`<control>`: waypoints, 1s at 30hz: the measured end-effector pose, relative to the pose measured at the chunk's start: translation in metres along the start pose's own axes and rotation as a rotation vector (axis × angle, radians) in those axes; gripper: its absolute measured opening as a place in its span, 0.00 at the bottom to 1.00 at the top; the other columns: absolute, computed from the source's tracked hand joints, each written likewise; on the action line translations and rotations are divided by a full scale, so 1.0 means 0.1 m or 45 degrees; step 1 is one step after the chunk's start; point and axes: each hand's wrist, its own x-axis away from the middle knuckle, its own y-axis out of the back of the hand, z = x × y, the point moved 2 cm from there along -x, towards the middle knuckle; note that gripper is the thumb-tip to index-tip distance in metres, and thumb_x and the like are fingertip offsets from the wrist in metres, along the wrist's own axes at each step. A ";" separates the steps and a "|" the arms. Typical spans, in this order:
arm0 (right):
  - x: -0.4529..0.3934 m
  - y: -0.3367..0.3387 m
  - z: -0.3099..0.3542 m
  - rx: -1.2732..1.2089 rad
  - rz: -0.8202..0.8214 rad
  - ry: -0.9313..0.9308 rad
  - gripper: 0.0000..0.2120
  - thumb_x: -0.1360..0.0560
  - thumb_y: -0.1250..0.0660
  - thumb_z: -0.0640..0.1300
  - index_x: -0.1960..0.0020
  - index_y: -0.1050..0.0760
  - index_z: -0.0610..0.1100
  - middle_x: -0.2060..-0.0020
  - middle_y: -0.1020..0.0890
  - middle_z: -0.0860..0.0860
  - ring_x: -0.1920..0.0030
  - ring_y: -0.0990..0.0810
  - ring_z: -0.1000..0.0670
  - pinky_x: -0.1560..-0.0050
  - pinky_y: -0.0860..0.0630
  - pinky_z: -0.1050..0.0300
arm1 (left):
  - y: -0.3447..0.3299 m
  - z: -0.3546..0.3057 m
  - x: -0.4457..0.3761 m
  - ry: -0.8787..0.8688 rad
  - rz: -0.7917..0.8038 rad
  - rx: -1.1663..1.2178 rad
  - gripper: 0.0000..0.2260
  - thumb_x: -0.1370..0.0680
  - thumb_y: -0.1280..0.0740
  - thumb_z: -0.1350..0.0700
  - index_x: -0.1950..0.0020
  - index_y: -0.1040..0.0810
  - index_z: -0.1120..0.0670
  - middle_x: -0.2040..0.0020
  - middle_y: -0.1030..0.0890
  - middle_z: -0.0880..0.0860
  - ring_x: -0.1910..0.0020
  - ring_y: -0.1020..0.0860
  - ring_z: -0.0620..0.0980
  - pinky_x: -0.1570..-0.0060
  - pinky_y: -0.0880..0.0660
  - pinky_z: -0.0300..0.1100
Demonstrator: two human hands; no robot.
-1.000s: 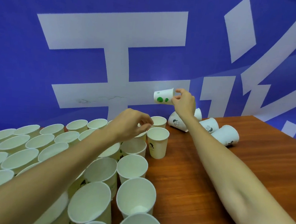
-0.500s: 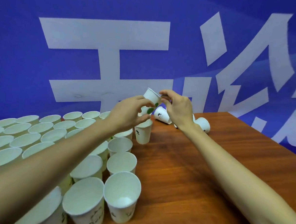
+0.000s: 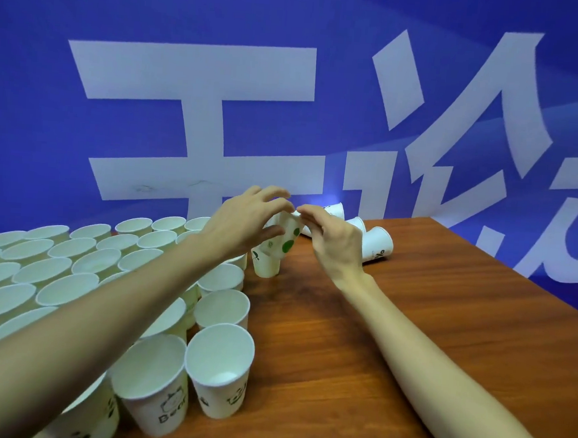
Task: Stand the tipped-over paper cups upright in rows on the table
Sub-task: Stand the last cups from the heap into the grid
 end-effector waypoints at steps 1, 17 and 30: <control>0.01 0.00 0.01 -0.004 -0.006 -0.009 0.12 0.22 0.38 0.50 0.46 0.18 0.48 0.61 0.14 0.52 0.65 0.17 0.46 0.68 0.21 0.50 | 0.00 -0.01 0.00 -0.002 -0.003 -0.018 0.15 0.23 0.33 0.47 0.37 0.24 0.47 0.35 0.25 0.48 0.43 0.27 0.50 0.54 0.22 0.46; 0.53 -0.07 -0.37 0.063 0.774 -0.619 0.13 0.19 0.46 0.50 0.46 0.23 0.55 0.60 0.16 0.53 0.52 0.21 0.49 0.47 0.25 0.49 | -0.20 -0.08 0.22 0.130 0.279 0.152 0.11 0.22 0.33 0.49 0.43 0.18 0.50 0.45 0.18 0.49 0.51 0.26 0.44 0.56 0.25 0.40; 0.60 -0.08 -0.20 0.019 1.012 -0.621 0.14 0.19 0.46 0.50 0.49 0.21 0.52 0.67 0.21 0.57 0.55 0.20 0.50 0.51 0.26 0.52 | -0.26 -0.03 0.28 0.147 0.563 0.081 0.13 0.21 0.34 0.49 0.38 0.20 0.49 0.41 0.18 0.48 0.47 0.20 0.46 0.53 0.22 0.38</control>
